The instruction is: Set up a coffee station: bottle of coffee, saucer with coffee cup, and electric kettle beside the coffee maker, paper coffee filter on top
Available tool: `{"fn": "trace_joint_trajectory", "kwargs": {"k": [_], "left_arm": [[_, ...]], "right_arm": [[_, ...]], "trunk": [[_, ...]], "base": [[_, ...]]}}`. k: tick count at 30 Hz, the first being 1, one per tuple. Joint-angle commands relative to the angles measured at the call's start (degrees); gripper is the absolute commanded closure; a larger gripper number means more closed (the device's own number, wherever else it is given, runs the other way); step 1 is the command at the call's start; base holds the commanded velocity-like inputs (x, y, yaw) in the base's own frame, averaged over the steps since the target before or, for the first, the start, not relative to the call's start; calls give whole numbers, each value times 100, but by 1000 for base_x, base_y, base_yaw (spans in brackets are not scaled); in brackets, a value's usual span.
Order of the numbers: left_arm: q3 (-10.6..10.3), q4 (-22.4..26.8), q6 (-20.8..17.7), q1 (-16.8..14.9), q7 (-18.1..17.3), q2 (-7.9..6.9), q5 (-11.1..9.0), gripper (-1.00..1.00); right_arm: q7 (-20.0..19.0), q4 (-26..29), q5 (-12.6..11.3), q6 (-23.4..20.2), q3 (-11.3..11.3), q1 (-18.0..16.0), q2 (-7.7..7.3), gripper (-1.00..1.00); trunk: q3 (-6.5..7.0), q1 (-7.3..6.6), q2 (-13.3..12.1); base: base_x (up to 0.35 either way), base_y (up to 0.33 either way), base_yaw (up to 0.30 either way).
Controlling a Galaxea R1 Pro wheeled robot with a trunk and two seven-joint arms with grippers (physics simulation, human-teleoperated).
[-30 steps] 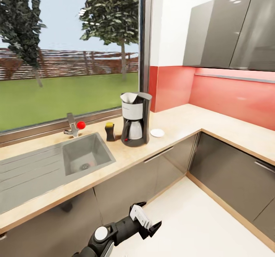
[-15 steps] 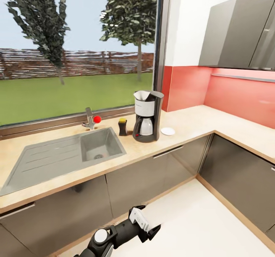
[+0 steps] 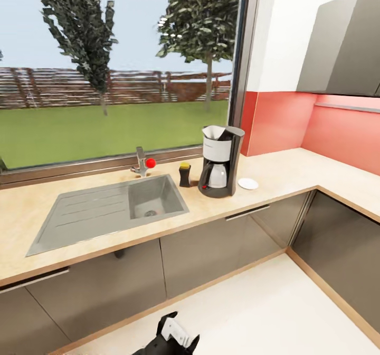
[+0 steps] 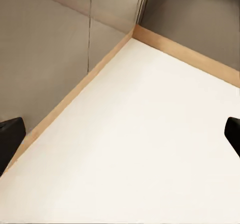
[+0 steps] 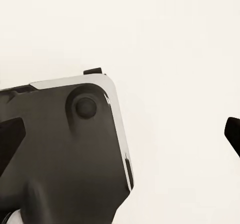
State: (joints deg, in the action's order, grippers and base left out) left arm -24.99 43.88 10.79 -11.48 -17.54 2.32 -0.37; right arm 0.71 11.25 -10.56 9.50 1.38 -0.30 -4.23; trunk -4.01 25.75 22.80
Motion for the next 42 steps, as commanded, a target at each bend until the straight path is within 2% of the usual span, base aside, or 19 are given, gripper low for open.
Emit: {"fn": "trace_joint_trajectory", "kwargs": {"k": [1, 5, 10, 17, 23, 27, 29, 32, 34, 37, 42], "left_arm": [[-4, -77, 86, -7, 108, 1, -5, -100], [6, -474, 330, -6, 687, -5, -16, -100], [49, -722, 365, -9, 784, -33, -50, -100], [309, -1393, 366, -7, 802, -119, -41, -100], [352, -2252, 342, -11, 797, -303, -24, -100], [358, -2877, 292, -12, 852, -548, -32, -100], [362, -3106, 268, -12, 995, -644, -52, -100], [455, -3429, 190, -17, 1552, -750, -181, -100], [607, -3607, -51, -17, 2091, -765, -321, -100], [702, -3745, -542, -14, 2623, -766, -406, -100], [783, -3858, -1286, -12, 2903, -710, -490, -100]], "right_arm": [[-2, 0, -25, 17, 11, -4, 1, -100], [-6, 0, -25, 17, 11, -4, 1, -100], [-3, 0, -25, 17, 11, -3, 1, -100], [-1, 0, -25, 17, 8, -3, 1, -100], [-1, -6, -25, 17, 4, -3, 1, -100], [-1, -8, -20, 17, 3, -1, 7, -100], [-1, -9, -18, 17, 3, -2, 9, -100], [-7, -9, -17, 15, 3, -4, 10, -100], [-8, -9, -16, 14, 3, -2, 14, -100], [-9, -9, -16, 10, -1, -3, 20, -100], [-10, -9, -23, 9, 5, -3, 33, -100]], "trunk": [[-12, 3, 12], [-12, 3, 12], [-12, 3, 12], [-12, 3, 12], [-12, 3, 12], [-12, 3, 12], [-12, 3, 12], [-13, 3, 12], [-19, 3, 12], [-33, 3, 12], [-62, 3, 12]], "base": [[0, 0, 27], [0, 0, 11], [0, 0, 1], [0, 0, 0], [0, 0, 0], [0, 0, 0], [0, 0, 0], [0, 0, 17], [0, 0, 88], [0, 0, 141], [0, 0, 174]]}}
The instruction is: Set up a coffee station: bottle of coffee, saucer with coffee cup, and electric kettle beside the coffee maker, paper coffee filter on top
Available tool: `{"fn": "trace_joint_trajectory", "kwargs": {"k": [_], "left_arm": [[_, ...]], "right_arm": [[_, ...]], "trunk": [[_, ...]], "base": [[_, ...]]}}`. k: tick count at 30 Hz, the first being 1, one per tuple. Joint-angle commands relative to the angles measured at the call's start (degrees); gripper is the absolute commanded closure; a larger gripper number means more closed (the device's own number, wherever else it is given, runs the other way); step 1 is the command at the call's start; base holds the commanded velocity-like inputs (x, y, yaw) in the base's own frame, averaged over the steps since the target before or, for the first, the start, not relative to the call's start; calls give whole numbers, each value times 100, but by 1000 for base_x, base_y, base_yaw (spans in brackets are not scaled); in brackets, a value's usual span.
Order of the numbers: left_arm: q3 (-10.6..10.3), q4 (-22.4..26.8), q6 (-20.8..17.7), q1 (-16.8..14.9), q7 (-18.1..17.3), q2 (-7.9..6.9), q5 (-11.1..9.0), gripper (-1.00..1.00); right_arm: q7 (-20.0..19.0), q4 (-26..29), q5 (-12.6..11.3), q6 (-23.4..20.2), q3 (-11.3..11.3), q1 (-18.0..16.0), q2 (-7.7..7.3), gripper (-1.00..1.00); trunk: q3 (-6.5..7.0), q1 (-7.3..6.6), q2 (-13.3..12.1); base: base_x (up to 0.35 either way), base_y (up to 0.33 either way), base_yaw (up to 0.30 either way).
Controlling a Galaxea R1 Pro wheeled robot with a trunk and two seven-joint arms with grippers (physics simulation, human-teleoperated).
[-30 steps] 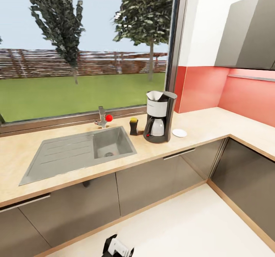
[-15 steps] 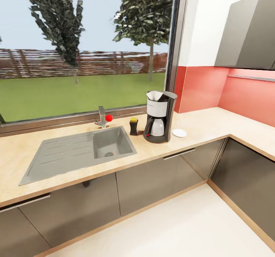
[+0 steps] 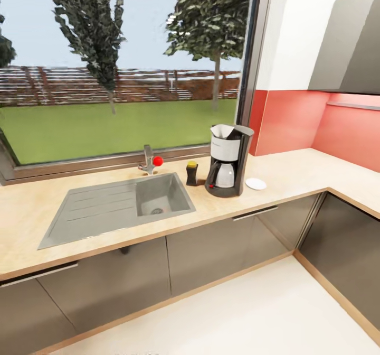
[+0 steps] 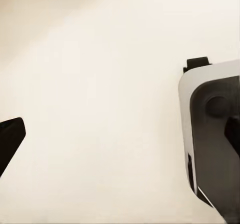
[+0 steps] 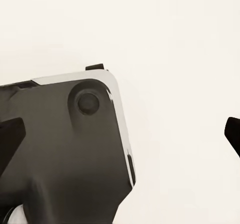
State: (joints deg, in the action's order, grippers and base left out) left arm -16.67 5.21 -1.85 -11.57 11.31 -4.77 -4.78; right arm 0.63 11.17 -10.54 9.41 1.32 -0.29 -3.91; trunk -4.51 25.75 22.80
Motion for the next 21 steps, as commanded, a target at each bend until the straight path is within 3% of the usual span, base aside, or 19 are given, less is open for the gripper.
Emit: {"fn": "trace_joint_trajectory", "kwargs": {"k": [1, 5, 11, 16, 18, 21], "left_arm": [[-42, -26, -196, -3, 45, 20, -59, -100], [-30, -89, -564, -3, 118, 24, -67, -100], [-10, -101, -665, -3, 431, -2, -100, -100], [111, -100, -675, -3, 777, 42, -447, -100], [149, -100, -673, -3, 1153, 55, -601, -100], [163, -99, -656, -3, 1418, 65, -669, -100]], "right_arm": [[1, -1, -26, 18, 15, -4, 2, -100], [1, -3, -29, 17, 36, -4, 4, -100], [-4, -1, -33, 13, 47, -4, -3, -100], [-24, -1, -35, 9, 42, -4, -12, -100], [-26, -1, -32, 8, 28, -2, -13, -100], [-32, -1, -29, 7, 22, -1, -13, -100]], "trunk": [[-18, 3, 12], [-43, 3, 12], [-78, 3, 12], [-107, 3, 12], [-118, 3, 12], [-135, 3, 12]], "base": [[0, 0, 182], [0, 0, 185], [0, 0, 208], [0, 0, 224], [0, 0, 226], [0, 0, 226]]}}
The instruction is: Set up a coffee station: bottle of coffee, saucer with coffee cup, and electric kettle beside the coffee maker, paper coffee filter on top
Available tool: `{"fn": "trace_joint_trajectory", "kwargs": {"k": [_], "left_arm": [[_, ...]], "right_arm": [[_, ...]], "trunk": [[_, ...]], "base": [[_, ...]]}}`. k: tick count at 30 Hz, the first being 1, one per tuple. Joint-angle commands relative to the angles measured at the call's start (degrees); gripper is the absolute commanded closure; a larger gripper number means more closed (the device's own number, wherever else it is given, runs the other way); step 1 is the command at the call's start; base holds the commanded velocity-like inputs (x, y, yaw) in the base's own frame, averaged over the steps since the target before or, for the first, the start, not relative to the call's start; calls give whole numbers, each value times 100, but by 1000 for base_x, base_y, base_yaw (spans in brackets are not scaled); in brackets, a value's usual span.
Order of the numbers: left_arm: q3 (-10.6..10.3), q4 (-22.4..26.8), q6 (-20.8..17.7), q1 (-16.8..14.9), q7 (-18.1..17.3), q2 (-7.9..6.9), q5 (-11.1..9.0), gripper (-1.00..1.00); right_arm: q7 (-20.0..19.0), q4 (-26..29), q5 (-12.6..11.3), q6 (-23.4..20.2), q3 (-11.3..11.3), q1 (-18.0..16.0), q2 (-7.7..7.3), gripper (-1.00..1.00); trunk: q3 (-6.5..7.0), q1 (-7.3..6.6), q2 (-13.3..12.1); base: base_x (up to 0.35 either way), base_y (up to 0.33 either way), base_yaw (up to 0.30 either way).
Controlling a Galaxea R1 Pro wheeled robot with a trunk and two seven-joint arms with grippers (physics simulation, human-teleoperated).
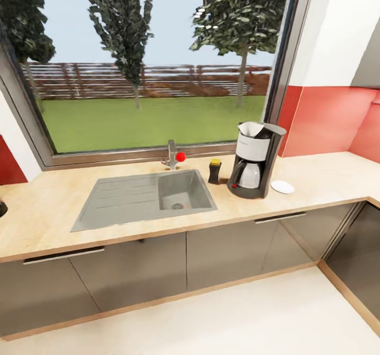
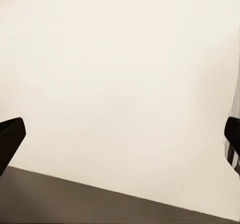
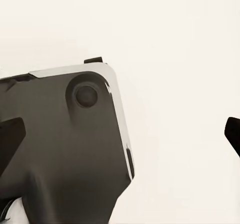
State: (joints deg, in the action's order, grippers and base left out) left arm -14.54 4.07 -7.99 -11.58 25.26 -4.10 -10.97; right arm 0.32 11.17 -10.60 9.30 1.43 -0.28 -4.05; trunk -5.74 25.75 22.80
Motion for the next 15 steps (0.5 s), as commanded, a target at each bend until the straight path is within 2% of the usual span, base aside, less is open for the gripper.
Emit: {"fn": "trace_joint_trajectory", "kwargs": {"k": [1, 15], "left_arm": [[-46, 15, -26, -2, 83, -1, -67, -100], [-49, 6, 17, 8, 88, 21, -97, -100]], "right_arm": [[-6, -1, -23, 15, 13, -4, 1, -100], [-14, -1, -21, 0, 7, -2, 1, -100]], "trunk": [[-18, 3, 12], [-96, 3, 12]], "base": [[0, 0, 226], [0, 0, 231]]}}
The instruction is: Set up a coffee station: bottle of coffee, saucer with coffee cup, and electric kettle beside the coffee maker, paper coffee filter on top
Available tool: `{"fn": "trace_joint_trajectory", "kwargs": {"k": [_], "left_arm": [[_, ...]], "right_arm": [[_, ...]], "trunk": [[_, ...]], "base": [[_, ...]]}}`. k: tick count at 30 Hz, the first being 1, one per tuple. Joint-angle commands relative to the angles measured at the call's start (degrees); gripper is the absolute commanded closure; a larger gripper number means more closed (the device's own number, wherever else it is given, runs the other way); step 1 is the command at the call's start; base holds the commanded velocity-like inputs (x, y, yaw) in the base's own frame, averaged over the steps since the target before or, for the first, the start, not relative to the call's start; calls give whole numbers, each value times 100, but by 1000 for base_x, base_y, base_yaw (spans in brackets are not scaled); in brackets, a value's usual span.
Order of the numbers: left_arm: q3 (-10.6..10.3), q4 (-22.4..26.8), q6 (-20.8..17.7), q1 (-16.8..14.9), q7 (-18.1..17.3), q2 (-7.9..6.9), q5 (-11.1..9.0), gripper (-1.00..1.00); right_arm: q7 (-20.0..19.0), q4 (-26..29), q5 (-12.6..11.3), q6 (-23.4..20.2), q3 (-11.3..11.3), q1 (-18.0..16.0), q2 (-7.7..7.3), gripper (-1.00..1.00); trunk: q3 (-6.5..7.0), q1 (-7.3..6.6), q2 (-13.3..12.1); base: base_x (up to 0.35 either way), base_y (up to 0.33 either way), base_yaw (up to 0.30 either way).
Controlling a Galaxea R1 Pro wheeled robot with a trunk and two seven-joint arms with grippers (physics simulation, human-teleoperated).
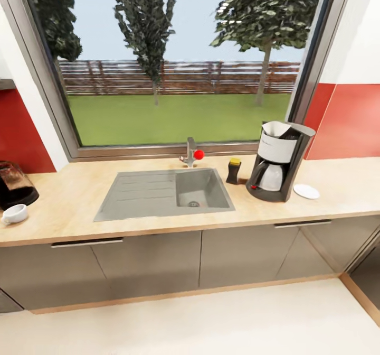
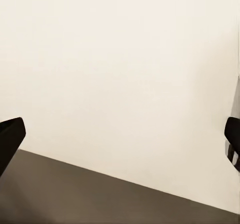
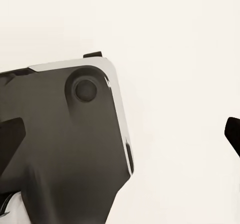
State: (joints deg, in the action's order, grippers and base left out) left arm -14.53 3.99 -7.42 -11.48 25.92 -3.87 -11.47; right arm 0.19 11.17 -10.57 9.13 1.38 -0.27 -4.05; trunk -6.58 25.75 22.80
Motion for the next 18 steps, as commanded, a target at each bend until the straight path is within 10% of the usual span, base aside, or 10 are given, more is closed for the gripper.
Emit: {"fn": "trace_joint_trajectory", "kwargs": {"k": [1, 18], "left_arm": [[-50, 14, -41, 1, -12, 9, -48, -100], [-59, 23, -41, 5, -579, 26, -40, -100]], "right_arm": [[-2, 0, -24, 15, 11, -4, 1, -100], [-1, 3, -23, 10, 10, -7, 1, -100]], "trunk": [[-17, 3, 11], [-104, 3, 11]], "base": [[0, 0, 240], [0, 0, 242]]}}
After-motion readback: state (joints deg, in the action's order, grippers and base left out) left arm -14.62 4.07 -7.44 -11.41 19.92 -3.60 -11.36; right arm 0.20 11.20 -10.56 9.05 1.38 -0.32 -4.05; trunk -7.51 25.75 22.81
